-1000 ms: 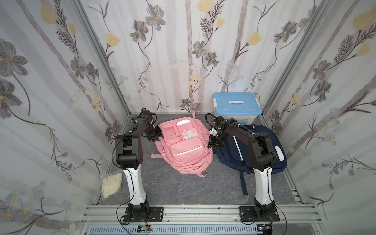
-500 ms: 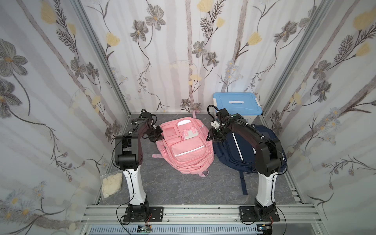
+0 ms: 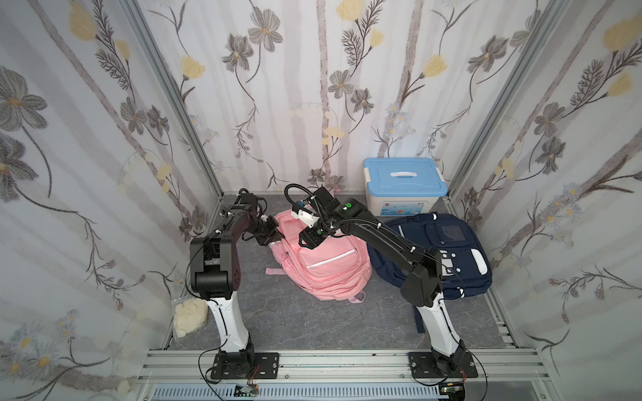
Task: Zip up the backpack
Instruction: Adjust the backpack at the center of the board, then zip the zipper on the backpack.
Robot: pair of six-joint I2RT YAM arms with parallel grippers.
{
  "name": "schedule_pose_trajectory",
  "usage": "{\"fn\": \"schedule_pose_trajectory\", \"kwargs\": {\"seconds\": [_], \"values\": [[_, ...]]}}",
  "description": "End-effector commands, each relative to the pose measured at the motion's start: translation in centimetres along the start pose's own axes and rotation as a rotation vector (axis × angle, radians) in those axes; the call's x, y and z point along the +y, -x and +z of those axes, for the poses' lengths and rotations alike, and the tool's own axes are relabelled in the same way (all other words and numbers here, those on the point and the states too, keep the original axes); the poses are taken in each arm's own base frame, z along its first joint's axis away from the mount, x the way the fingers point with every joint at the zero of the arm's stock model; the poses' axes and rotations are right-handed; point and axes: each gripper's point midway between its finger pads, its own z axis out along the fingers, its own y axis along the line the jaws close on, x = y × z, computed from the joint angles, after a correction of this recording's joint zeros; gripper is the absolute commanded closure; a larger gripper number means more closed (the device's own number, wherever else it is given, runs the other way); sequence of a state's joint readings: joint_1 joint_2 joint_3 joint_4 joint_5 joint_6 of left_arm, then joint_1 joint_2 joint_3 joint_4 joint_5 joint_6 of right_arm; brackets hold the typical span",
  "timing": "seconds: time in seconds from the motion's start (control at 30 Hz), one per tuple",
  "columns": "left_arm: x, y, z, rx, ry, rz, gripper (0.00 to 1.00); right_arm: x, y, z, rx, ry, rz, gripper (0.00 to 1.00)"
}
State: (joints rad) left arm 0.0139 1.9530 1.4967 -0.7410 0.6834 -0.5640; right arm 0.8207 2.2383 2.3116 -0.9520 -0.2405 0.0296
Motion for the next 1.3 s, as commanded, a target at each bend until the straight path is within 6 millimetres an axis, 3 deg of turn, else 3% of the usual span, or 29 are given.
{"fn": "schedule_pose_trajectory", "kwargs": {"seconds": [0.0, 0.07, 0.13, 0.17, 0.23, 0.37, 0.53, 0.7, 0.87, 1.0, 1.07, 1.27], "values": [[-2.1, -0.9, -0.8, 0.015, -0.1, -0.03, 1.0, 1.1, 0.4, 0.6, 0.013, 0.088, 0.202, 0.41], [-2.3, -1.1, -0.8, 0.0, -0.123, -0.054, 1.0, 3.7, 0.1, 1.0, 0.03, 0.163, 0.321, 0.45], [-2.7, -1.1, -0.6, -0.011, -0.149, -0.079, 1.0, 9.1, 0.2, 0.5, 0.011, 0.183, 0.229, 0.42], [-2.9, -1.1, -0.3, -0.008, -0.162, -0.097, 1.0, 10.4, 0.8, -0.2, -0.014, 0.183, 0.205, 0.4], [-3.6, -1.3, 0.1, 0.002, -0.208, -0.126, 1.0, 12.0, 1.0, -0.4, -0.034, 0.188, 0.213, 0.4], [-5.5, -1.8, 0.1, 0.013, -0.268, -0.147, 1.0, 14.4, -1.3, 2.5, -0.021, 0.192, 0.196, 0.43], [-6.5, -2.5, -0.5, 0.012, -0.283, -0.142, 1.0, 13.3, -1.5, 1.7, -0.2, 0.14, 0.285, 0.47], [-6.4, -3.4, -1.4, -0.013, -0.298, -0.162, 1.0, 10.4, -1.9, 1.5, -0.428, 0.068, 0.364, 0.47], [-6.0, -3.7, -1.1, -0.001, -0.291, -0.158, 1.0, 9.3, -1.0, 2.1, -0.487, -0.053, 0.334, 0.47], [-6.9, -3.2, -1.3, -0.006, -0.322, -0.166, 1.0, 6.7, -1.9, 4.0, -0.508, -0.133, 0.407, 0.5], [-7.3, -3.2, -1.6, -0.006, -0.33, -0.164, 1.0, 5.4, -1.9, 4.2, -0.535, -0.141, 0.449, 0.45], [-7.6, -3.3, -2.0, -0.005, -0.336, -0.172, 1.0, 2.9, -2.7, 4.9, -0.53, -0.168, 0.527, 0.46]]}}
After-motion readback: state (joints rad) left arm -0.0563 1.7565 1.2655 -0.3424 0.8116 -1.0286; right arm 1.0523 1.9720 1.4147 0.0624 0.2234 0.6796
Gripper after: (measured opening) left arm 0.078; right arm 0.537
